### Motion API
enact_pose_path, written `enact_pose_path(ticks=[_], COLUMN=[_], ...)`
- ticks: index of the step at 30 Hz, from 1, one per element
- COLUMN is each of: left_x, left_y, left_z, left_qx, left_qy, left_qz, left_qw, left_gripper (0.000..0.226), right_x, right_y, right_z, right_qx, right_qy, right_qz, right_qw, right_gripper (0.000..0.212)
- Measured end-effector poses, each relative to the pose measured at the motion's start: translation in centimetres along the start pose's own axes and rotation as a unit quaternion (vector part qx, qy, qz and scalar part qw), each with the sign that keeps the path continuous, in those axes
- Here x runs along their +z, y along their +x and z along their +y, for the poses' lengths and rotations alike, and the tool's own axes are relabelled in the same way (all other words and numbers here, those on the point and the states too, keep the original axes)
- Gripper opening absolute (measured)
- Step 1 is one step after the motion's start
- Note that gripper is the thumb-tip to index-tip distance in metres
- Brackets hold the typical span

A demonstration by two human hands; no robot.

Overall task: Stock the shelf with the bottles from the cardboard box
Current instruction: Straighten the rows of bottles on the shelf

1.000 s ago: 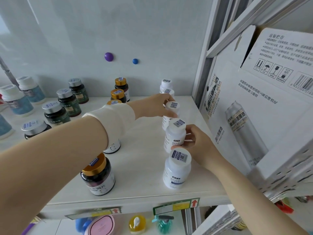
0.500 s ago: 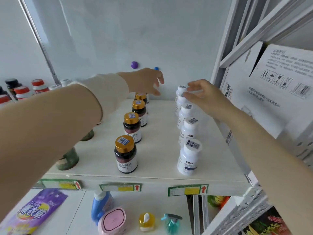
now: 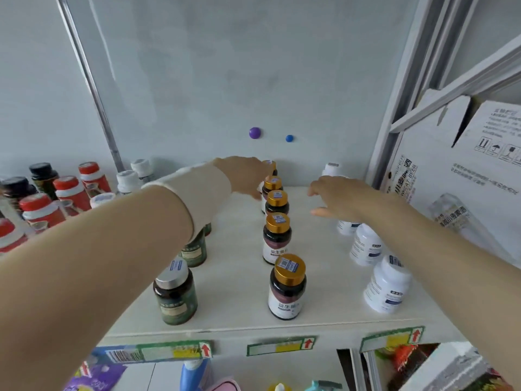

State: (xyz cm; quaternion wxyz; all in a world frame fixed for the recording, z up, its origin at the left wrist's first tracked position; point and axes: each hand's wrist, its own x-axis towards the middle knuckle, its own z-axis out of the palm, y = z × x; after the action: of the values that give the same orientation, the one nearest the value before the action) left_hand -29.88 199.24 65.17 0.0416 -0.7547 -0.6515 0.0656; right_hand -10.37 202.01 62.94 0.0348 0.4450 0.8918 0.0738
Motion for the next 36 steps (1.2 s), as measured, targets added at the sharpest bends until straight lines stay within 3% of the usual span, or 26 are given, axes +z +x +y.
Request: enact_pose_path(ticks=[5, 9, 13, 16, 20, 26, 36], left_x=[2.0, 3.6, 4.8, 5.2, 5.7, 5.8, 5.7], left_y=[1.0, 1.7, 2.3, 2.7, 3.3, 3.4, 2.8], left_z=[-0.5, -1.1, -1.1, -0.8, -0.3, -0.1, 0.3], left_qx=[0.033, 0.019, 0.003, 0.006, 0.001, -0.009, -0.011], left_qy=[-0.150, -0.258, -0.327, -0.351, -0.358, -0.365, -0.370], left_qz=[0.010, -0.003, 0.003, 0.001, 0.000, 0.007, -0.008], left_qw=[0.988, 0.966, 0.945, 0.937, 0.934, 0.931, 0.929], left_gripper=[0.048, 0.056, 0.060, 0.060, 0.058, 0.056, 0.058], right_x=[1.5, 3.4, 5.4, 6.9, 8.0, 8.7, 9.0], right_y=[-1.2, -2.1, -2.3, -1.9, -1.5, -1.3, -1.4], right_z=[-2.2, -3.3, -4.0, -4.7, -5.3, -5.5, -4.9], right_qx=[0.029, 0.057, 0.059, 0.066, 0.064, 0.061, 0.050], right_qy=[0.185, 0.380, 0.475, 0.521, 0.557, 0.573, 0.570], right_qz=[0.021, 0.050, 0.029, 0.024, 0.051, 0.074, 0.057], right_qw=[0.982, 0.922, 0.878, 0.851, 0.826, 0.814, 0.818], right_gripper=[0.049, 0.047, 0.059, 0.068, 0.054, 0.039, 0.038])
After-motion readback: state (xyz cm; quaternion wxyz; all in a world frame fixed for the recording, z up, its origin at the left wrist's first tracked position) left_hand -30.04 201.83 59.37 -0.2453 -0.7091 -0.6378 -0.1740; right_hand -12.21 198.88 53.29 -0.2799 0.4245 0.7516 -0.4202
